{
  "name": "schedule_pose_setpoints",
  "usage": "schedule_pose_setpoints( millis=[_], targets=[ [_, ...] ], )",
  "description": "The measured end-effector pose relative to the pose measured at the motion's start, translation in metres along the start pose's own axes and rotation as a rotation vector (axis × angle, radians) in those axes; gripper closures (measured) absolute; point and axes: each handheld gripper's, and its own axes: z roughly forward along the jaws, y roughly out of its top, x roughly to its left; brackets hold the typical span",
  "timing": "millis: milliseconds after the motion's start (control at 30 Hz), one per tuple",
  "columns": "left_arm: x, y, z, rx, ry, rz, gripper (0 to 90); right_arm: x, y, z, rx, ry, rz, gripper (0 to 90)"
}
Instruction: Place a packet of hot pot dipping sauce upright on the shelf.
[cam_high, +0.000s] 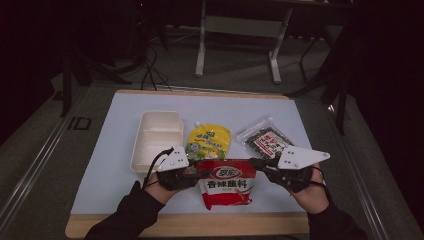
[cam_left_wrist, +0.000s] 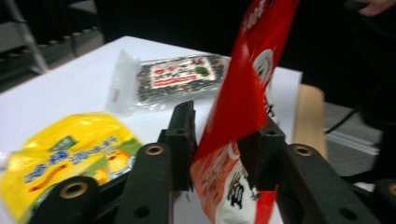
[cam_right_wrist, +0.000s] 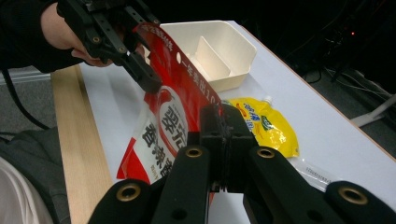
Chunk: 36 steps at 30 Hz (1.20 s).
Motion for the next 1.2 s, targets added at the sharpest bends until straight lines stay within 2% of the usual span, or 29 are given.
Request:
schedule_pose_setpoints(
  millis=[67,133,167,267,333,367,433,600,700,833,900,967,1033,1100,1200],
  targets=[
    [0.0,0.001,0.0,0.016,-0.018,0.0,81.5,0.0,-0.001,-0.001,0.002,-0.001,0.003,89.4],
    [-0.003,0.002,0.001,0.031,-0.016,0.017,89.2,-0.001,-0.001,-0.001,0.004,0.004,0.004,89.4],
    [-0.004,0.003,0.0,0.035,-0.008,0.033,89.8,0.0,-0.001,-0.001,0.007,-0.005,-0.001,89.4],
    [-0.01,0.004,-0.001,0.033,-0.007,0.069,90.0,-0.002,-0.004,-0.002,0.003,-0.01,0.008,89.1],
    [-0.013,0.006,-0.002,0.03,-0.023,0.082,90.0,-0.003,-0.006,-0.004,0.003,-0.009,0.011,87.3],
    [-0.014,0.006,-0.002,0.031,-0.022,0.09,90.0,-0.003,-0.007,-0.004,0.002,-0.011,0.01,83.5],
    [-0.017,0.007,-0.002,0.031,-0.023,0.109,90.0,-0.006,-0.011,-0.003,0.004,0.013,0.032,72.3],
    [-0.02,0.008,-0.005,0.013,-0.054,0.099,90.0,-0.007,-0.022,0.007,0.032,-0.001,0.045,61.3],
    [-0.023,0.009,-0.007,0.01,-0.057,0.107,90.0,-0.008,-0.025,0.009,0.024,0.027,0.049,57.0],
    [-0.024,0.009,-0.011,-0.007,-0.069,0.1,90.0,-0.01,-0.026,0.01,0.036,0.093,0.051,51.6],
    [-0.025,0.012,-0.013,-0.028,-0.081,0.094,90.0,-0.011,-0.027,0.013,0.05,0.09,0.05,49.1],
    [-0.027,0.016,-0.016,-0.044,-0.075,0.11,90.0,-0.012,-0.028,0.017,0.056,0.095,0.056,45.9],
    [-0.029,0.019,-0.017,-0.043,-0.073,0.118,90.0,-0.014,-0.028,0.021,0.055,0.117,0.059,46.7],
    [-0.029,0.021,-0.017,-0.036,-0.071,0.124,90.0,-0.014,-0.026,0.023,0.042,0.145,0.063,51.8],
    [-0.029,0.022,-0.016,-0.038,-0.074,0.116,90.0,-0.013,-0.022,0.024,0.039,0.173,0.041,68.4]
  ],
)
